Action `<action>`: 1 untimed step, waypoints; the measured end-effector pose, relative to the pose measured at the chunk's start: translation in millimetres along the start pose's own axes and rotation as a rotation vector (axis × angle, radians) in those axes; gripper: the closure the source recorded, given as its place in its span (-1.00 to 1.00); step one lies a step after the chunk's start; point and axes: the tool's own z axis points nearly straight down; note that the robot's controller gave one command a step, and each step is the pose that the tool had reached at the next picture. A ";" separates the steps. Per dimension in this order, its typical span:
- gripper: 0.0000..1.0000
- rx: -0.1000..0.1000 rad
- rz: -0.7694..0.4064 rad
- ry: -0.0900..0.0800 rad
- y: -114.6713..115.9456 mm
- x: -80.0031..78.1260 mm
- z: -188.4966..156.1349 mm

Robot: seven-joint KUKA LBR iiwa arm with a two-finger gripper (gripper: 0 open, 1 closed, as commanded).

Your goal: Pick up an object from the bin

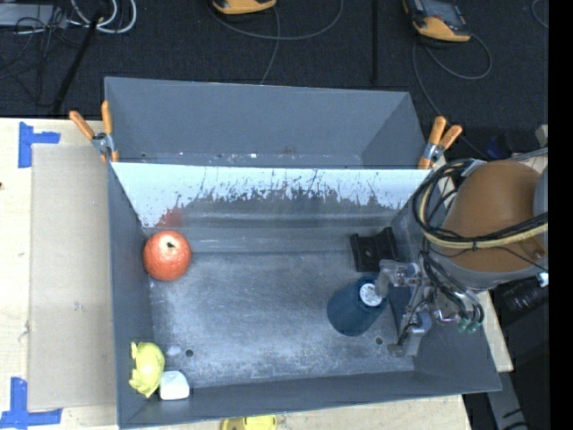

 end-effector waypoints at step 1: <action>-1.00 0.001 -0.003 -0.006 0.3 -1.3 -3.8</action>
Offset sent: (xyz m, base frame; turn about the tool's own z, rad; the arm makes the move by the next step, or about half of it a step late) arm 0.0405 0.0076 -0.0176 -0.2951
